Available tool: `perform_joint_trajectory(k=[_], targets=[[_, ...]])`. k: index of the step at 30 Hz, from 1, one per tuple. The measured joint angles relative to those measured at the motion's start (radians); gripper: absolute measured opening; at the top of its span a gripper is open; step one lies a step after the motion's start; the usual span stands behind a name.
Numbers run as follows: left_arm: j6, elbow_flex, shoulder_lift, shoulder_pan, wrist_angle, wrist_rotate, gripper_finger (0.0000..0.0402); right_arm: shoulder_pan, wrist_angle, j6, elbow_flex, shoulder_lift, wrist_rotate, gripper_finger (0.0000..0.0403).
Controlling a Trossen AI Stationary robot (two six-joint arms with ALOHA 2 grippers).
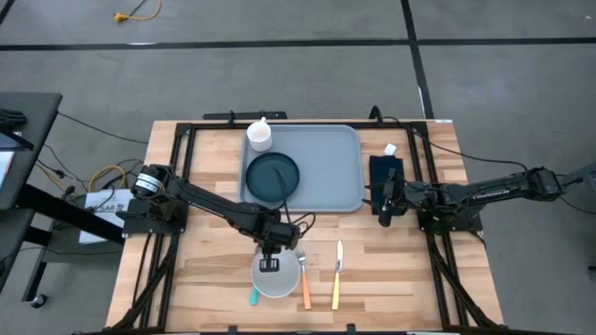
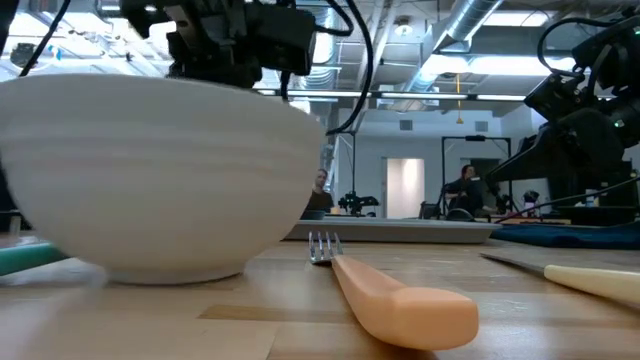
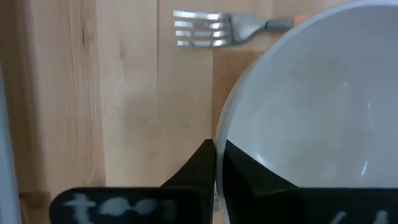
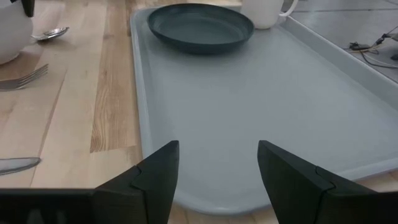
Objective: Set up tray
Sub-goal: Put the white bowl on the black plate on the gray serving tray
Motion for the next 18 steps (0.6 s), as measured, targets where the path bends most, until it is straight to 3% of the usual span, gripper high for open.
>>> perform_joint_trajectory(k=[11,18], targets=[[0.015,0.154,0.000,0.015,-0.149,-0.011,0.0001,0.000,0.000,0.000,0.000,0.000,0.000,0.0211],[-0.021,0.268,-0.018,0.124,-0.334,-0.157,0.0000,0.000,0.000,0.000,0.000,0.000,0.000,0.0211]])
